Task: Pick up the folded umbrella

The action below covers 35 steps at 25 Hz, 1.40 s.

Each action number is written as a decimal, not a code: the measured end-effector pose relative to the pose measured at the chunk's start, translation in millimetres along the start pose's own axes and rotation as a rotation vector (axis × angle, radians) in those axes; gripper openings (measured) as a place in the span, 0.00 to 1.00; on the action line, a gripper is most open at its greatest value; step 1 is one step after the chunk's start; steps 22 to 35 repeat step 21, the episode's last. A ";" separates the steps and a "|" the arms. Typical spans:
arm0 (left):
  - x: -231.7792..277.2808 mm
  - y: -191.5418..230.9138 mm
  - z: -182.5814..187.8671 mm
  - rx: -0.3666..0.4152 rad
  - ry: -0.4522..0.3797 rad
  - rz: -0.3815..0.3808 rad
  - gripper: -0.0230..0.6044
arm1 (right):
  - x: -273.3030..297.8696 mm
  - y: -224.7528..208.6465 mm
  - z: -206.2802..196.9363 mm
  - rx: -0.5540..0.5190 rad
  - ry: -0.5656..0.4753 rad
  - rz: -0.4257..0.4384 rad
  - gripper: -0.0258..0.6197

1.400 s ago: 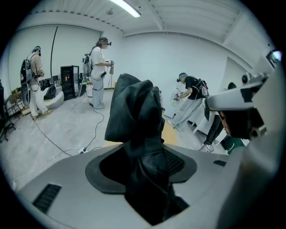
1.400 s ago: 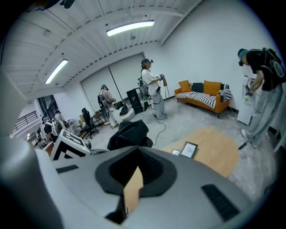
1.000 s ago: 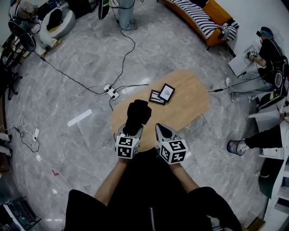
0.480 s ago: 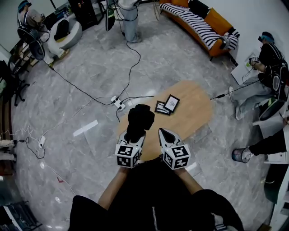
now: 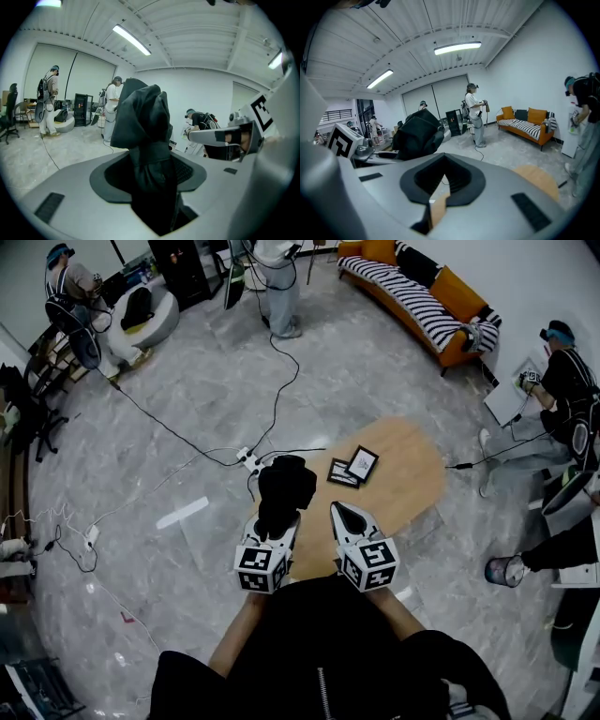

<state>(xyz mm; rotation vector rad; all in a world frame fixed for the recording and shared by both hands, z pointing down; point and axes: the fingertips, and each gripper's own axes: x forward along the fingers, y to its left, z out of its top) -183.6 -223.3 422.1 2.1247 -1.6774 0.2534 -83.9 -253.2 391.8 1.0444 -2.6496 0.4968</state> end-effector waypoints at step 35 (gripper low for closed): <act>-0.1 -2.4 -13.5 -0.112 0.031 0.006 0.40 | -0.4 2.1 -10.5 -0.020 0.068 0.034 0.05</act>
